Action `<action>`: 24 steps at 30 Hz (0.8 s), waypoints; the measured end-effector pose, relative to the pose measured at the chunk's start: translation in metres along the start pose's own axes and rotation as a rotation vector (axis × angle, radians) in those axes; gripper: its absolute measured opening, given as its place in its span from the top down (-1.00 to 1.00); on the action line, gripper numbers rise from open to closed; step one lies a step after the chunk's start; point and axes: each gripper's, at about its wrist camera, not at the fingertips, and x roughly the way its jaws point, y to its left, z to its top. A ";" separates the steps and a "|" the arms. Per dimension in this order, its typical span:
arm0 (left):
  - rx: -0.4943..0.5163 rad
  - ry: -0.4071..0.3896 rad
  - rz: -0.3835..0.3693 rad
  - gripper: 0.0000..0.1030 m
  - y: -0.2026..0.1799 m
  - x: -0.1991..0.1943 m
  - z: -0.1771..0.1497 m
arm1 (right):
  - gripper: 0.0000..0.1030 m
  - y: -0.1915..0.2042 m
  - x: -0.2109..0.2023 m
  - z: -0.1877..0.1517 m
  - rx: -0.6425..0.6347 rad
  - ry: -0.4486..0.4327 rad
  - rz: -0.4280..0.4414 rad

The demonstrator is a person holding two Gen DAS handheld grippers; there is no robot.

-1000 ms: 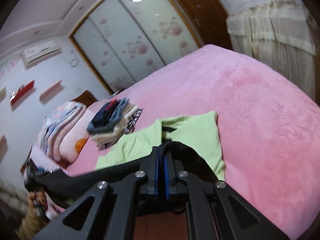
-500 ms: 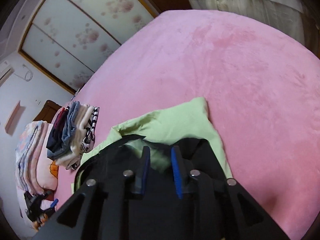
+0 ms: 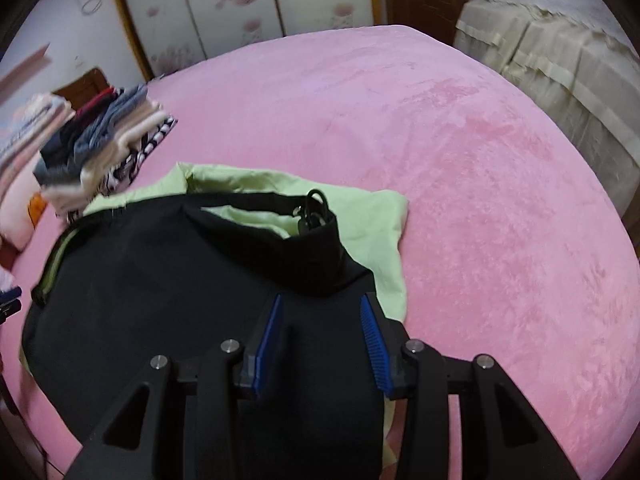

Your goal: Fold large clothes

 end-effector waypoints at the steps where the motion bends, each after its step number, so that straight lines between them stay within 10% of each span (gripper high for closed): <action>1: 0.052 0.019 0.017 -0.08 -0.009 0.006 -0.001 | 0.21 0.000 0.002 0.000 -0.005 0.000 -0.006; 8: 0.237 0.128 0.287 -0.15 -0.025 0.061 -0.001 | 0.21 0.001 0.012 0.004 -0.012 0.005 -0.020; 14: 0.222 0.072 0.490 -0.25 -0.010 0.082 0.023 | 0.21 0.005 0.026 0.014 -0.044 0.006 -0.049; 24: -0.148 0.045 0.135 -0.16 0.059 0.091 0.056 | 0.20 0.000 0.046 0.040 -0.058 -0.004 0.017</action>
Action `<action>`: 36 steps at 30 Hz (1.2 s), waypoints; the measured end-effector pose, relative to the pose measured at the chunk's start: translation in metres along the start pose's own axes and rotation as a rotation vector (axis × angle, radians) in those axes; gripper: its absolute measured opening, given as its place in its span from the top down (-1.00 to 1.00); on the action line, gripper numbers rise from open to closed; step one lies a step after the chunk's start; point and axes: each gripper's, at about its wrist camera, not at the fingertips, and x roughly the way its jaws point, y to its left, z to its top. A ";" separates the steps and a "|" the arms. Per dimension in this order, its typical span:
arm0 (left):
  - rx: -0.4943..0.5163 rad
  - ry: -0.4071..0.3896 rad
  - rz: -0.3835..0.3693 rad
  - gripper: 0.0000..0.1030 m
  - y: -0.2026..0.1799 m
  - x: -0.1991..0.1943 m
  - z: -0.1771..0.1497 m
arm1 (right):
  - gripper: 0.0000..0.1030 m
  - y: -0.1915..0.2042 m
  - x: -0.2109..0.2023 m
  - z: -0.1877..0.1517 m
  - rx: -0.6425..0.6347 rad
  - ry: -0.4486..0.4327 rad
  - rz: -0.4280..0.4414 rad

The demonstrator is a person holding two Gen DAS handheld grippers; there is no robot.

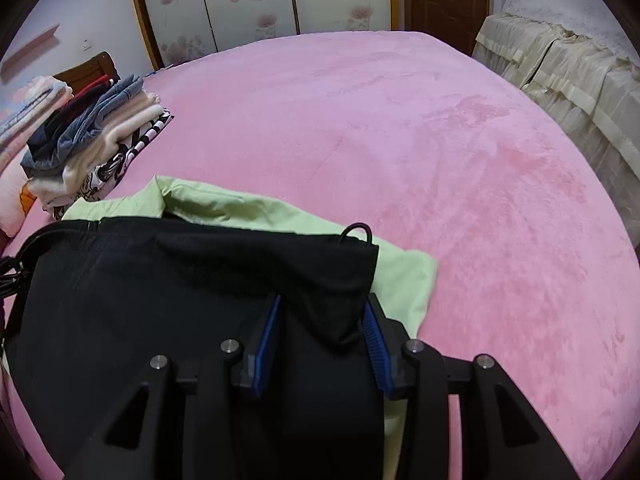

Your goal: Fold large clothes

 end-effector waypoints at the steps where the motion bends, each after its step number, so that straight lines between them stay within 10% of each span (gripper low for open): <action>1: -0.032 0.006 -0.036 -0.15 0.008 0.002 0.002 | 0.20 -0.002 0.002 0.001 0.006 0.005 0.017; 10: -0.224 0.077 -0.223 -0.16 0.050 0.024 0.007 | 0.20 -0.029 0.016 0.010 0.136 0.004 0.174; 14: -0.196 0.067 -0.156 -0.14 0.036 0.019 0.009 | 0.26 -0.032 0.015 0.007 0.163 -0.029 0.187; 21: -0.187 0.001 -0.090 0.62 0.033 0.011 0.012 | 0.71 -0.033 0.010 0.003 0.199 -0.070 0.146; 31: -0.214 -0.111 0.063 0.71 0.025 -0.027 0.055 | 0.79 -0.008 -0.026 0.037 0.156 -0.247 0.026; 36: -0.231 -0.010 0.106 0.68 0.018 0.036 0.055 | 0.77 -0.001 0.038 0.044 0.130 -0.098 -0.093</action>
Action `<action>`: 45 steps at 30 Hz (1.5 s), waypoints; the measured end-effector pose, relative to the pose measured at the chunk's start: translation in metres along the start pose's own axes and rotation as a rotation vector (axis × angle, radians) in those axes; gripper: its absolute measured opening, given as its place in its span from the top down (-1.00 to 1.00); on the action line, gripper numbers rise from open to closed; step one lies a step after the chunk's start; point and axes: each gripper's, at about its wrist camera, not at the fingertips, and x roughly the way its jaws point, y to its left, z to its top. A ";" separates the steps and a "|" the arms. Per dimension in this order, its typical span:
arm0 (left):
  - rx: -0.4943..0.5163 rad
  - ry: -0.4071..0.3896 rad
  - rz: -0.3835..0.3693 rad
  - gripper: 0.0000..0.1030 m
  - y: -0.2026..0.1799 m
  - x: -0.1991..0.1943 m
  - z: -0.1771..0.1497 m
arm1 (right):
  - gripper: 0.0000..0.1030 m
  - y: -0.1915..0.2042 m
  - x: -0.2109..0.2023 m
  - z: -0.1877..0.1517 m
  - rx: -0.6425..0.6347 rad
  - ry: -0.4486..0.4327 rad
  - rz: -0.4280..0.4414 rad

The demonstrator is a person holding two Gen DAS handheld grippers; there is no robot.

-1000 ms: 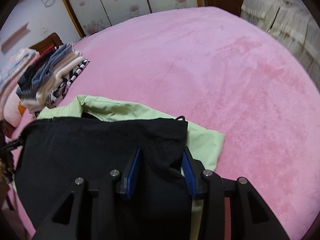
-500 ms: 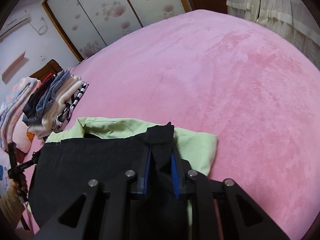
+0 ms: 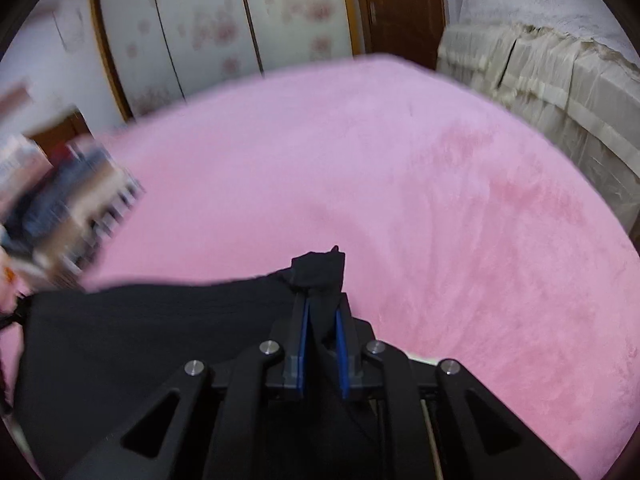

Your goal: Fold large clothes

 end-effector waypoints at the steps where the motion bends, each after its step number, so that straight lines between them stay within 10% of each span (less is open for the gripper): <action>1: 0.006 0.009 0.011 0.67 -0.003 0.013 -0.007 | 0.75 0.001 0.017 -0.007 -0.002 0.048 -0.023; 13: -0.091 -0.113 0.113 0.15 0.011 -0.062 -0.016 | 0.49 0.018 -0.062 -0.016 0.041 -0.049 -0.108; 15: -0.117 -0.174 0.076 -0.14 -0.001 -0.094 -0.034 | 0.43 0.043 -0.083 -0.028 0.038 -0.074 -0.068; 20: -0.152 -0.207 -0.084 -0.17 -0.046 -0.128 -0.097 | 0.43 0.125 -0.100 -0.080 -0.044 -0.037 0.130; 24: -0.121 -0.132 0.023 -0.17 -0.071 -0.098 -0.144 | 0.43 0.172 -0.091 -0.129 -0.150 -0.004 0.126; 28: -0.146 -0.111 0.079 -0.12 -0.037 -0.081 -0.165 | 0.50 0.143 -0.091 -0.152 -0.140 -0.021 0.086; 33: -0.097 -0.107 0.104 0.13 -0.011 -0.087 -0.165 | 0.51 0.054 -0.095 -0.161 -0.071 -0.008 -0.204; 35: -0.095 -0.114 0.106 0.15 -0.008 -0.087 -0.170 | 0.81 0.007 -0.099 -0.166 0.084 0.003 -0.117; 45: -0.096 -0.097 0.179 0.13 -0.018 -0.086 -0.171 | 0.74 0.021 -0.099 -0.161 0.060 0.011 -0.211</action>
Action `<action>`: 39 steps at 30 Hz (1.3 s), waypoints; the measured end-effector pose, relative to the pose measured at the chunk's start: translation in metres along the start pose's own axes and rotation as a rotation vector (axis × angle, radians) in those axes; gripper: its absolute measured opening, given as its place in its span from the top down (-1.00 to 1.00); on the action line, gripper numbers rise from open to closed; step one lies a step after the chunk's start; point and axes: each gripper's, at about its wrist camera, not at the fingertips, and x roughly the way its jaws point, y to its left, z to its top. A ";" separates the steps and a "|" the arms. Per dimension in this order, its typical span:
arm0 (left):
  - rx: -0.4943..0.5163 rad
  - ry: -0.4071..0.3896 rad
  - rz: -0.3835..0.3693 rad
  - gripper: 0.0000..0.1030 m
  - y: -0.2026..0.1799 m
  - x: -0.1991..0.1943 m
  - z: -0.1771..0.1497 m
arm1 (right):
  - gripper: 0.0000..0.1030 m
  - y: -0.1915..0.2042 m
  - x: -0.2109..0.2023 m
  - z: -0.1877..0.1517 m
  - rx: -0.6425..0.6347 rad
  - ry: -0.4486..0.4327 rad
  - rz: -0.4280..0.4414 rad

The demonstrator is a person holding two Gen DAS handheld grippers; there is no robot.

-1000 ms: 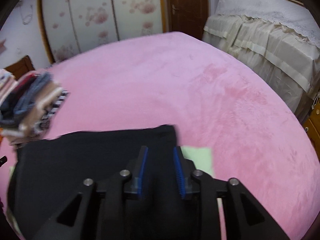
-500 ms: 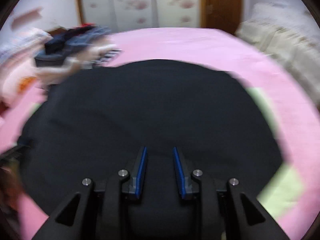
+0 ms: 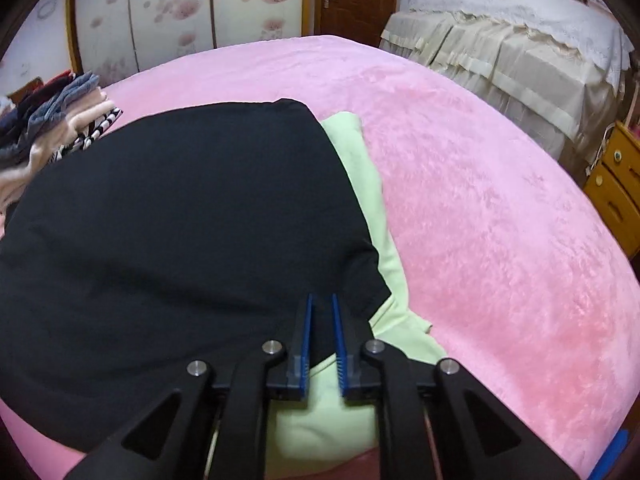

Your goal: Fold large clothes

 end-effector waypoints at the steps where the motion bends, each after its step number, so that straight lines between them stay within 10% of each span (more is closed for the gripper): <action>1: 0.002 0.014 -0.003 0.10 0.000 -0.001 0.002 | 0.69 0.003 0.000 0.002 0.013 0.005 0.010; 8: 0.009 0.033 0.000 -0.19 -0.004 -0.027 0.010 | 0.58 -0.006 -0.019 0.008 0.079 0.050 0.071; 39: 0.008 0.085 -0.251 -0.25 -0.003 -0.150 -0.037 | 0.55 0.087 -0.156 -0.037 -0.083 -0.006 0.357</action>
